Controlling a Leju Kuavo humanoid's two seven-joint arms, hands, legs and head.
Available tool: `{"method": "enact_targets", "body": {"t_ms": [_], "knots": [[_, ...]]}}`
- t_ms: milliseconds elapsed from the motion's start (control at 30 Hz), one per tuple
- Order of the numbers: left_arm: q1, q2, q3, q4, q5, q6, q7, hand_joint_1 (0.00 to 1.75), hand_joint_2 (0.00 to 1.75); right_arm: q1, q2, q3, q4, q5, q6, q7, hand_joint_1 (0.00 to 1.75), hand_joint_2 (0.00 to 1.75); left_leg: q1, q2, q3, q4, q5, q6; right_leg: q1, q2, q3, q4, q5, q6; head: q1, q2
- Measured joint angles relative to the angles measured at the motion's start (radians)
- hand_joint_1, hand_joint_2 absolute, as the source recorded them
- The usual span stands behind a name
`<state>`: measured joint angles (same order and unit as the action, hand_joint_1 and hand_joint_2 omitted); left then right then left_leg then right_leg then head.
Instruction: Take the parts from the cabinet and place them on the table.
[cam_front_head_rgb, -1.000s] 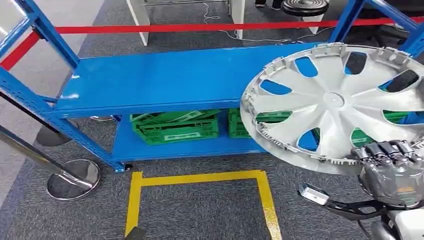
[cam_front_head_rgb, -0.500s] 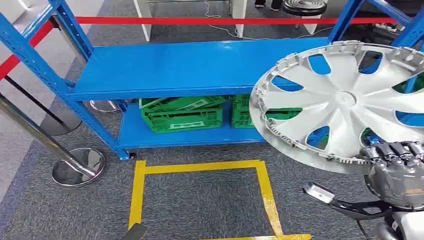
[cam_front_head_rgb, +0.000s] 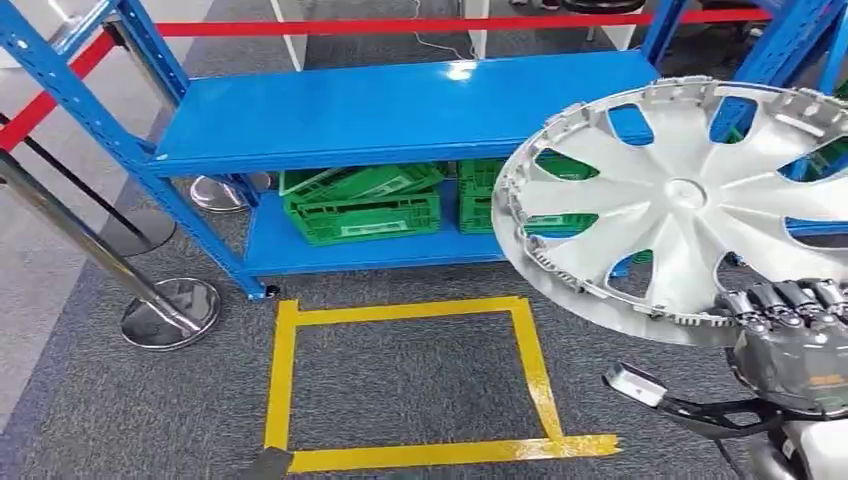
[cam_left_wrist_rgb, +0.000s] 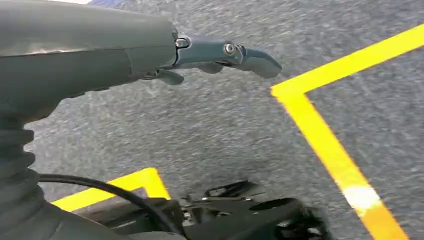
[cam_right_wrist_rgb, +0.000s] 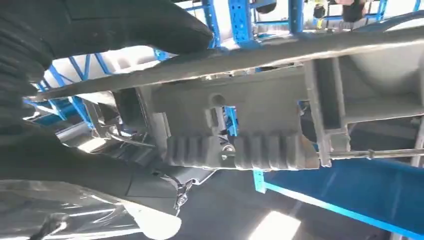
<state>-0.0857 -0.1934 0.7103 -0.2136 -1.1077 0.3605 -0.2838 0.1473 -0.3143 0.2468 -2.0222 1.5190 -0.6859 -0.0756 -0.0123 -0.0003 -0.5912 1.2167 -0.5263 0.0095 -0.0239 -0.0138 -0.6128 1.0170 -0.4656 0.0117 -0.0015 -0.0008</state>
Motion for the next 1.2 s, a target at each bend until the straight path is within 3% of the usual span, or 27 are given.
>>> {"method": "enact_targets", "body": {"t_ms": [33, 67, 100, 200, 233, 267, 367, 400, 433, 500, 533, 567, 600, 700, 733, 767, 867, 900, 933, 967, 1033, 1067, 1200], "knots": [[-0.003, 0.000, 0.000, 0.000, -0.003, -0.002, 0.004, 0.00, 1.75, 0.001, -0.003, 0.002, 0.000, 0.000, 0.000, 0.000, 1.75, 1.75, -0.001, -0.002, 0.069, -0.102, 0.012, 0.010, -0.001, 0.001, -0.007, 0.000, 0.007, 0.001, 0.000, 0.000], [-0.006, 0.001, 0.000, 0.000, -0.004, -0.002, 0.005, 0.00, 1.75, 0.001, -0.005, 0.003, -0.001, 0.000, 0.000, 0.002, 1.75, 1.75, -0.005, -0.002, 0.124, -0.186, -0.015, 0.018, 0.002, 0.000, -0.014, 0.000, 0.013, 0.006, 0.000, 0.000], [-0.008, 0.001, -0.001, 0.000, -0.006, -0.002, 0.005, 0.00, 1.75, 0.002, -0.007, 0.003, -0.002, 0.000, 0.000, 0.002, 1.75, 1.75, -0.007, -0.002, 0.155, -0.248, -0.034, 0.020, 0.003, -0.001, -0.018, 0.001, 0.022, 0.012, 0.001, 0.000], [-0.008, -0.001, -0.001, 0.000, -0.006, -0.006, 0.016, 0.00, 1.75, 0.001, -0.013, 0.007, -0.002, 0.000, 0.000, 0.002, 1.75, 1.75, -0.012, -0.002, 0.139, -0.256, -0.014, 0.029, -0.001, -0.003, -0.019, -0.013, 0.052, 0.035, 0.001, 0.000], [-0.008, -0.002, -0.001, 0.000, -0.007, -0.009, 0.019, 0.00, 1.75, 0.001, -0.015, 0.007, -0.002, 0.000, 0.000, 0.002, 1.75, 1.75, -0.003, 0.003, 0.140, -0.266, 0.001, 0.034, -0.004, 0.000, -0.034, -0.005, 0.038, 0.037, 0.000, 0.000], [-0.010, -0.002, -0.002, 0.000, -0.012, -0.012, 0.020, 0.00, 1.75, 0.001, -0.018, 0.007, -0.002, 0.000, 0.000, 0.003, 1.75, 1.75, -0.004, 0.003, 0.131, -0.266, 0.009, 0.043, -0.002, 0.005, -0.051, 0.025, 0.003, 0.039, 0.003, 0.000], [-0.012, -0.005, -0.005, 0.000, -0.014, -0.017, 0.020, 0.00, 1.75, -0.001, -0.021, 0.007, -0.002, -0.025, 0.000, -0.038, 1.75, 1.75, -0.008, 0.005, 0.098, -0.255, 0.025, 0.049, -0.001, 0.011, -0.136, 0.261, -0.119, 0.045, 0.006, 0.000], [-0.012, -0.005, -0.007, 0.000, -0.015, -0.017, 0.021, 0.00, 1.75, 0.002, -0.017, 0.004, -0.002, -0.050, 0.000, -0.078, 1.75, 1.75, -0.009, 0.006, 0.089, -0.251, 0.029, 0.049, 0.000, 0.011, -0.145, 0.308, -0.133, 0.046, 0.005, 0.000], [-0.012, -0.005, -0.008, 0.000, -0.015, -0.017, 0.021, 0.00, 1.75, 0.005, -0.010, 0.000, -0.002, -0.070, 0.000, -0.114, 1.75, 1.75, -0.009, 0.007, 0.082, -0.247, 0.032, 0.049, 0.000, 0.011, -0.129, 0.296, -0.123, 0.046, 0.006, 0.000], [-0.012, -0.006, -0.009, 0.000, -0.016, -0.017, 0.022, 0.00, 1.75, 0.011, 0.007, -0.017, -0.002, -0.103, 0.000, -0.171, 1.75, 1.75, -0.009, 0.012, 0.071, -0.236, 0.033, 0.047, -0.001, 0.007, -0.031, 0.155, -0.062, 0.044, 0.005, 0.000], [-0.012, -0.008, -0.009, 0.000, -0.016, -0.016, 0.022, 0.00, 1.75, 0.013, 0.014, -0.025, -0.002, -0.114, 0.000, -0.195, 1.75, 1.75, -0.009, 0.015, 0.069, -0.228, 0.032, 0.045, -0.001, -0.008, 0.028, 0.062, -0.031, 0.042, 0.006, 0.000], [-0.012, -0.008, -0.009, 0.000, -0.018, -0.016, 0.022, 0.00, 1.75, 0.012, 0.022, -0.032, -0.001, -0.126, 0.000, -0.214, 1.75, 1.75, -0.017, 0.017, 0.062, -0.219, 0.027, 0.039, 0.008, -0.056, 0.054, 0.012, -0.050, 0.041, 0.006, 0.000], [-0.011, -0.008, -0.010, 0.000, -0.021, -0.016, 0.022, 0.00, 1.75, 0.012, 0.032, -0.041, -0.002, -0.138, 0.000, -0.230, 1.75, 1.75, -0.021, 0.019, 0.050, -0.202, 0.026, 0.036, 0.009, -0.052, 0.060, 0.000, -0.047, 0.029, 0.006, 0.000], [-0.007, -0.008, -0.010, 0.000, -0.023, -0.016, 0.022, 0.00, 1.75, 0.031, 0.056, -0.064, -0.001, -0.159, 0.000, -0.263, 1.75, 1.75, -0.020, 0.041, 0.046, -0.200, 0.028, 0.031, 0.011, -0.030, 0.045, 0.007, -0.040, 0.015, 0.002, 0.000], [-0.007, -0.007, -0.010, 0.000, -0.023, -0.016, 0.022, 0.00, 1.75, 0.033, 0.064, -0.072, 0.000, -0.163, 0.000, -0.273, 1.75, 1.75, -0.019, 0.037, 0.043, -0.195, 0.015, 0.024, 0.004, -0.024, 0.045, 0.004, -0.035, 0.008, 0.005, 0.000], [-0.008, -0.008, -0.010, 0.000, -0.023, -0.016, 0.022, 0.00, 1.75, 0.034, 0.073, -0.083, 0.000, -0.164, 0.000, -0.289, 1.75, 1.75, -0.015, 0.019, 0.035, -0.169, -0.013, 0.012, 0.002, -0.014, 0.041, 0.004, -0.031, 0.001, -0.002, 0.000], [-0.006, -0.007, -0.010, 0.000, -0.024, -0.016, 0.023, 0.00, 1.75, 0.040, 0.101, -0.107, 0.001, -0.176, 0.000, -0.327, 1.75, 1.75, -0.001, 0.012, -0.053, 0.059, -0.130, -0.003, 0.002, 0.010, 0.031, 0.005, -0.025, -0.008, -0.003, 0.000], [-0.005, -0.007, -0.010, 0.000, -0.024, -0.015, 0.023, 0.00, 1.75, 0.044, 0.112, -0.117, 0.001, -0.168, 0.000, -0.338, 1.75, 1.75, 0.002, 0.012, -0.073, 0.111, -0.143, -0.005, 0.002, 0.012, 0.030, 0.005, -0.024, -0.009, -0.004, 0.000], [-0.005, -0.007, -0.010, 0.000, -0.024, -0.015, 0.024, 0.00, 1.75, 0.049, 0.122, -0.126, 0.002, -0.153, 0.000, -0.340, 1.75, 1.75, 0.004, 0.011, -0.073, 0.114, -0.132, -0.006, 0.002, 0.018, 0.030, 0.005, -0.023, -0.009, -0.003, 0.000], [-0.005, -0.007, -0.010, 0.000, -0.024, -0.015, 0.026, 0.00, 1.75, 0.052, 0.129, -0.134, 0.002, -0.141, 0.000, -0.341, 1.75, 1.75, 0.005, 0.011, -0.052, 0.070, -0.095, -0.005, 0.002, 0.024, 0.030, 0.005, -0.022, -0.008, -0.003, 0.000], [-0.006, -0.006, -0.010, 0.000, -0.024, -0.015, 0.026, 0.00, 1.75, 0.055, 0.142, -0.147, 0.003, -0.132, 0.000, -0.342, 1.75, 1.75, 0.005, 0.007, 0.028, -0.113, 0.007, 0.004, 0.002, 0.029, 0.033, 0.005, -0.021, -0.005, -0.003, 0.000], [-0.006, -0.006, -0.010, 0.000, -0.024, -0.014, 0.026, 0.00, 1.75, 0.055, 0.147, -0.151, 0.003, -0.130, 0.000, -0.342, 1.75, 1.75, 0.005, -0.003, 0.054, -0.180, 0.025, 0.010, 0.001, 0.030, 0.032, 0.005, -0.019, -0.003, -0.003, 0.000], [-0.006, -0.005, -0.011, 0.000, -0.024, -0.011, 0.026, 0.00, 1.75, 0.056, 0.156, -0.164, 0.003, -0.122, 0.000, -0.325, 1.75, 1.75, -0.002, -0.009, 0.050, -0.199, 0.020, 0.019, 0.001, 0.031, 0.015, 0.001, -0.003, 0.023, -0.003, 0.000]]}}
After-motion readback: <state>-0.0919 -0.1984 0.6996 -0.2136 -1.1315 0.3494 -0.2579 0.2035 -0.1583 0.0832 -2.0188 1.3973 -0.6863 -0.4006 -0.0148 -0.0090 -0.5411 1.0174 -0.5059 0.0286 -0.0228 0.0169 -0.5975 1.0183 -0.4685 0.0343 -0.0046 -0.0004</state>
